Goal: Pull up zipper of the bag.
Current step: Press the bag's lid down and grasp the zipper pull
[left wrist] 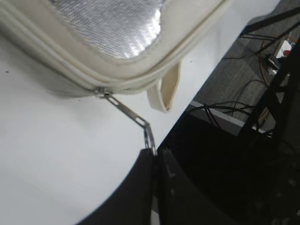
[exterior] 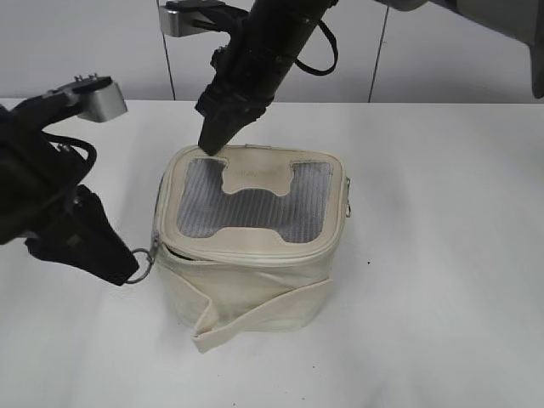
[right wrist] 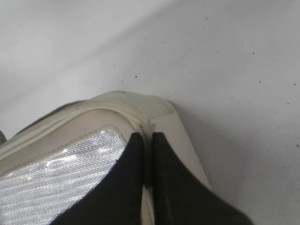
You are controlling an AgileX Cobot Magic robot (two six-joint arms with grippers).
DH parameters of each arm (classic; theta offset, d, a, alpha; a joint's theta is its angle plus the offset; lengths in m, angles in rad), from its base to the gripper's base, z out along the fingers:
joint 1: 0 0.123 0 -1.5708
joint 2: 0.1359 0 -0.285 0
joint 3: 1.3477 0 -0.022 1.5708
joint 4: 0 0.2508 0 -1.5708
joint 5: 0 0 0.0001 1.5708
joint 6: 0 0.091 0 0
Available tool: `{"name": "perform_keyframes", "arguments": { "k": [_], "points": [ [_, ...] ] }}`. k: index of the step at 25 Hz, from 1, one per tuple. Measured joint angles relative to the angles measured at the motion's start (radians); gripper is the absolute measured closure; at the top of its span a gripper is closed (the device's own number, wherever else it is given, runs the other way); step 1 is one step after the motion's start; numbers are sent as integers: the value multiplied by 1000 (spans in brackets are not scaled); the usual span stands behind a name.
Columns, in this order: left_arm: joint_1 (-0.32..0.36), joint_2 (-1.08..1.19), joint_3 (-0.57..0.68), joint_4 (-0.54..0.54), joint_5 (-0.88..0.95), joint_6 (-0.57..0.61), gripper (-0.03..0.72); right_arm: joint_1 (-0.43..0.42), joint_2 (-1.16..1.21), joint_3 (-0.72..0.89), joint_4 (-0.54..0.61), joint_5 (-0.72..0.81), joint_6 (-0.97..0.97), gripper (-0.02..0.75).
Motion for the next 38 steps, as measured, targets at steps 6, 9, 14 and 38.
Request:
{"name": "perform_keyframes", "arguments": {
  "k": [6,9,14,38],
  "points": [
    [-62,-5,0,10,-19,-48,691,0,-1,0,-1,0,1,717],
    [-125,-5,1,-8,-36,-61,691,0,-1,0,-4,0,2,717],
    [-260,-5,7,-52,-177,-65,691,0,-1,0,-6,0,2,717],
    [-417,74,-31,-104,-338,-105,665,-5,-1,0,0,0,15,717]
  ]
}}
